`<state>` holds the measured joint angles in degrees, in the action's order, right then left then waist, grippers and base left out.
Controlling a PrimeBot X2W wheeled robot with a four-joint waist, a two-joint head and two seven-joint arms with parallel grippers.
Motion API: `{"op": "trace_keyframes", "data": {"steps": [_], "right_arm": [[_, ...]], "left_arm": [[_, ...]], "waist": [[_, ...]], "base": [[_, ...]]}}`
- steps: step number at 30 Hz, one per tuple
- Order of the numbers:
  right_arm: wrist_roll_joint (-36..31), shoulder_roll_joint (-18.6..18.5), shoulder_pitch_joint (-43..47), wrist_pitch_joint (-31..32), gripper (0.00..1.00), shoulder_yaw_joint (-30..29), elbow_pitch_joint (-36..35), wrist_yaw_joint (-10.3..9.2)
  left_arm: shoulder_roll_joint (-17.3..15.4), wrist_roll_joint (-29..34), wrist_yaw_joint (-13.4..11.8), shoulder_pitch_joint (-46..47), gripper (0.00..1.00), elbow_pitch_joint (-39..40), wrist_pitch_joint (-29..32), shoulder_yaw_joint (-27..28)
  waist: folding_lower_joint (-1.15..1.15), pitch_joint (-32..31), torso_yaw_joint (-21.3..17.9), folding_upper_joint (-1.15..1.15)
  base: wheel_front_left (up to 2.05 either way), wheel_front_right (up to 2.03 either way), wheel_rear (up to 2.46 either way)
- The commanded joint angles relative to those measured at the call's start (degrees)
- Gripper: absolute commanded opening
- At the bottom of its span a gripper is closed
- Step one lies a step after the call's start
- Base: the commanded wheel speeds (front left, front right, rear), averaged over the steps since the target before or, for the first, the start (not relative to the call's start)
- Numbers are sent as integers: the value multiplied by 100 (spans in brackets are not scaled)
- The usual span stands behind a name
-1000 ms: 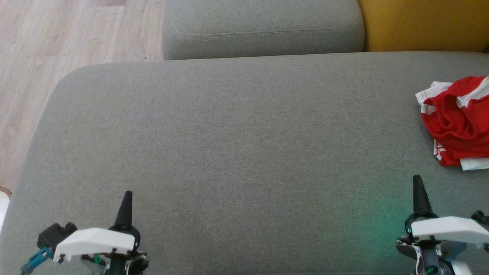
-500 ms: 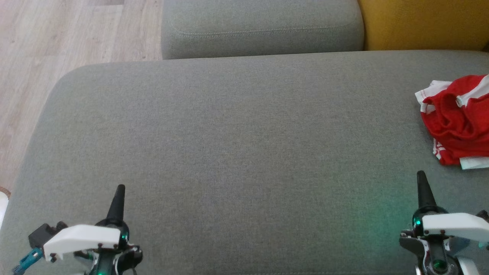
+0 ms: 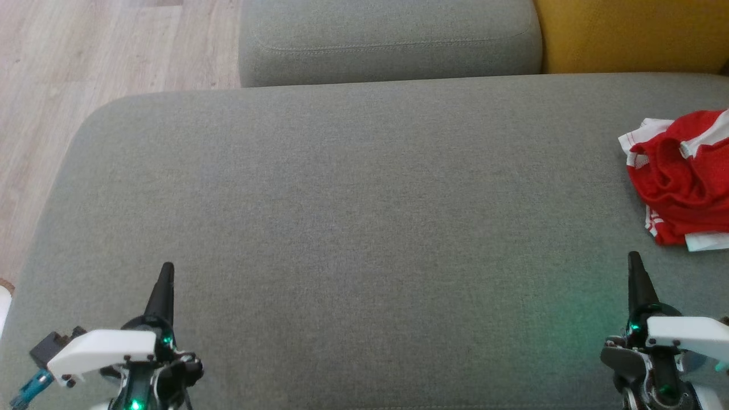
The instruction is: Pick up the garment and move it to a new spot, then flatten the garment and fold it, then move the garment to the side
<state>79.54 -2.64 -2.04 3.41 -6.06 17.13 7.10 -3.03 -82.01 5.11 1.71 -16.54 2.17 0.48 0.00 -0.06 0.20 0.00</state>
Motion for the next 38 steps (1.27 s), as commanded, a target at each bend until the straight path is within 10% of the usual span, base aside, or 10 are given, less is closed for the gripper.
{"op": "trace_keyframes", "data": {"steps": [1, 38], "right_arm": [[222, -22, -337, 67, 0, 67, -240, 34], [1263, -23, -415, 308, 0, -46, -311, 39]], "left_arm": [[-74, -189, 66, 325, 0, 217, 71, 218], [-49, -1087, 237, 440, 0, 252, 363, 519]], "waist": [[0, 2, -2, 0], [0, 24, -20, 0]], "base": [[0, 0, 0], [0, 0, 0]]}}
